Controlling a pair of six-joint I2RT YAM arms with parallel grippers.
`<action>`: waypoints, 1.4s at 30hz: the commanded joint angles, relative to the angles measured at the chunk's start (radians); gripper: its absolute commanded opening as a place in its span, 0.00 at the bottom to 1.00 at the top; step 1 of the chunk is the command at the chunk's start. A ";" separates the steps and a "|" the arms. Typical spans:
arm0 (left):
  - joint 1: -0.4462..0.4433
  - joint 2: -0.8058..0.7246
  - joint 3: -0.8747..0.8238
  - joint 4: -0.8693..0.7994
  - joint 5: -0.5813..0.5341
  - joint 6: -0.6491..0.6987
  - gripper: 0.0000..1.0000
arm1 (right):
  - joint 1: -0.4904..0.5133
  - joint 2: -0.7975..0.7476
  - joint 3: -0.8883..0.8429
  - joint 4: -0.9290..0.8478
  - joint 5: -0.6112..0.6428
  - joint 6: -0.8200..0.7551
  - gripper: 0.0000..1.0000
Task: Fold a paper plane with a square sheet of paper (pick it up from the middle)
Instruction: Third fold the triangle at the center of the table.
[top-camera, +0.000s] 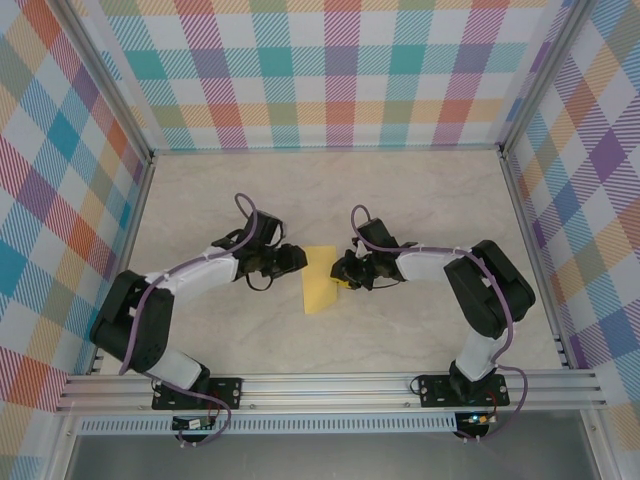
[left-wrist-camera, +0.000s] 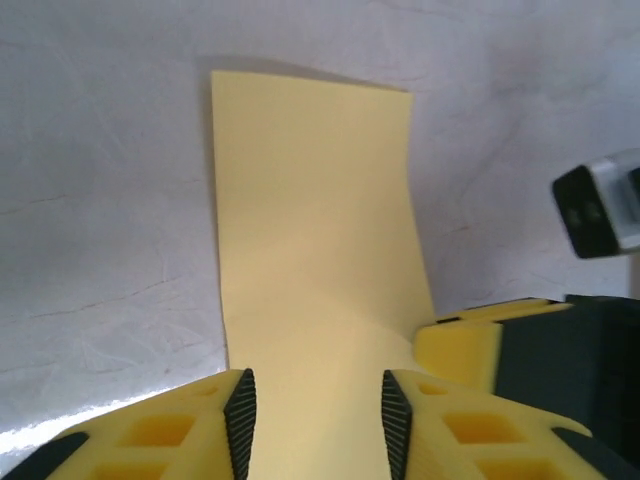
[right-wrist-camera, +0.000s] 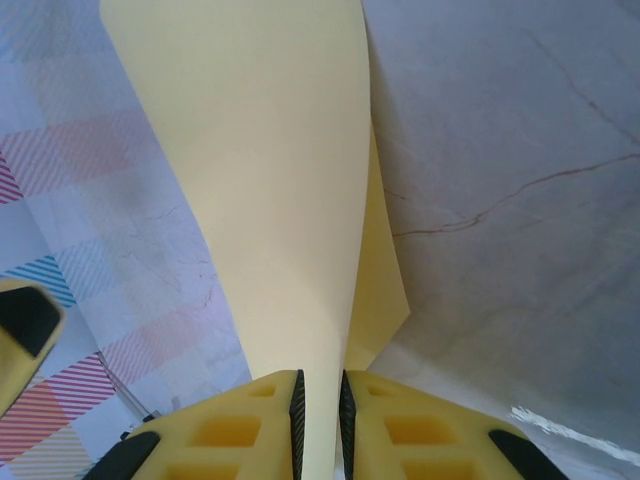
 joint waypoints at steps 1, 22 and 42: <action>-0.043 -0.092 -0.048 -0.035 -0.041 0.074 0.45 | -0.006 0.018 0.005 0.024 -0.030 -0.009 0.19; -0.610 -0.024 0.017 -0.171 -0.534 0.341 0.63 | -0.006 0.021 0.030 0.001 -0.046 -0.005 0.18; -0.684 0.161 0.137 -0.203 -0.825 0.354 0.33 | -0.008 0.015 0.036 -0.016 -0.048 -0.009 0.19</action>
